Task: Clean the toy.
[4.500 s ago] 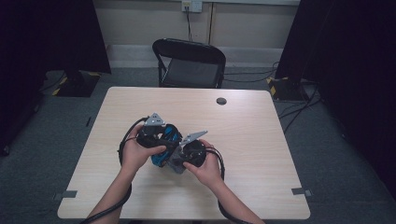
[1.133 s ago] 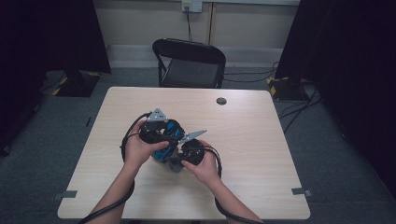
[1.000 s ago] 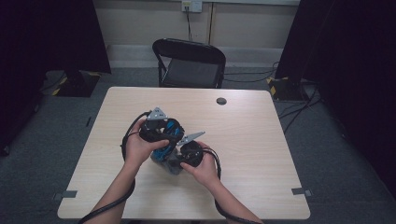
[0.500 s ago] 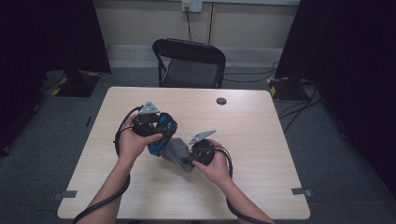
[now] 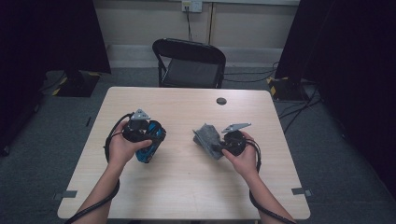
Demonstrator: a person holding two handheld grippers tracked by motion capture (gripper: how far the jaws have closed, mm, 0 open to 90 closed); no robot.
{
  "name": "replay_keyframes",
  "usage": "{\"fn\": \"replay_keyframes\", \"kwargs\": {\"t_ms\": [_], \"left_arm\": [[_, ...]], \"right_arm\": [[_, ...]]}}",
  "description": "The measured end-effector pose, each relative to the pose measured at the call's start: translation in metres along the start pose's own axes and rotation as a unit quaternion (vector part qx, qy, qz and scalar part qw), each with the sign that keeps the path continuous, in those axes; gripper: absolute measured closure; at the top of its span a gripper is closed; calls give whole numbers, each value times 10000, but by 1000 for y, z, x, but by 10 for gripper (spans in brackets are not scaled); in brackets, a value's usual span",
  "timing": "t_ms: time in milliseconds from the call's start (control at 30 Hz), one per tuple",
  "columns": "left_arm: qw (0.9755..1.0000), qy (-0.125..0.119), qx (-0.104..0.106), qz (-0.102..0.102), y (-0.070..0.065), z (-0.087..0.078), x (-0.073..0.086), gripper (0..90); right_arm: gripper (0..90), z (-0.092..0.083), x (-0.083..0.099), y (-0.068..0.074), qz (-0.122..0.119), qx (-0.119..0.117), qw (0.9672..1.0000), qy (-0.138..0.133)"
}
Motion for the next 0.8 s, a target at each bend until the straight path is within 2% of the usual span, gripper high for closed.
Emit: {"fn": "replay_keyframes", "kwargs": {"t_ms": [367,500,800], "left_arm": [[9989,441,32,-122,4,16,25,254],[9985,525,35,-136,4,23,30,254],[9979,618,-7,-207,9,29,30,254]], "right_arm": [[751,-20,15,-37,390,283,9987,-136],[751,-25,18,-45,445,348,9982,-175],[751,-28,21,-57,485,423,9977,-212]]}}
Point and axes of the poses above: each handheld gripper's, and its own axes: z roughly forward along the jaws, x roughly out of its underside, y roughly to its left, the point moved 7 cm from there along z, roughly forward along the jaws, and after that the axes turned 11 degrees about z, right-handed, at the moved point
